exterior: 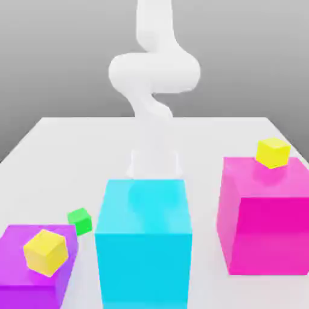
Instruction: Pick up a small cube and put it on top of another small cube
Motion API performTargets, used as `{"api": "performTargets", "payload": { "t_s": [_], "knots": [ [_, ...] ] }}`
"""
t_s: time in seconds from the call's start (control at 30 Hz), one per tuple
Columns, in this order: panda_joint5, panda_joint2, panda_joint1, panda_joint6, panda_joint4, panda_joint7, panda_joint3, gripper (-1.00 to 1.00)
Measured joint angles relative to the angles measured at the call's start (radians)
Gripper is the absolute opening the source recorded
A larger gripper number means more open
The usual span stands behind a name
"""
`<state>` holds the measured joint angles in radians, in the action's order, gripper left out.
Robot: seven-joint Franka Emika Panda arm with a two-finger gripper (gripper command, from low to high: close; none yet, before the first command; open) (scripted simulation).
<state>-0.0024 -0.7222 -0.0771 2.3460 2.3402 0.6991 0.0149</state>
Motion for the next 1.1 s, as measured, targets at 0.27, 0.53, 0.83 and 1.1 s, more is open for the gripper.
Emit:
{"api": "performTargets", "payload": {
  "t_s": [0.27, 0.53, 0.83, 1.1],
  "knots": [
    [0.008, 0.245, -0.25, 0.153, 0.102, -0.366, 0.046, 0.0],
    [0.023, 0.484, -0.471, 0.302, 0.206, -0.722, 0.116, 0.0],
    [-0.03, 0.768, -0.694, 0.453, 0.361, -1.01, 0.225, 0.0],
    [-0.179, 1.016, -0.801, 0.634, 0.35, -0.906, 0.091, -1.0]
  ]
}}
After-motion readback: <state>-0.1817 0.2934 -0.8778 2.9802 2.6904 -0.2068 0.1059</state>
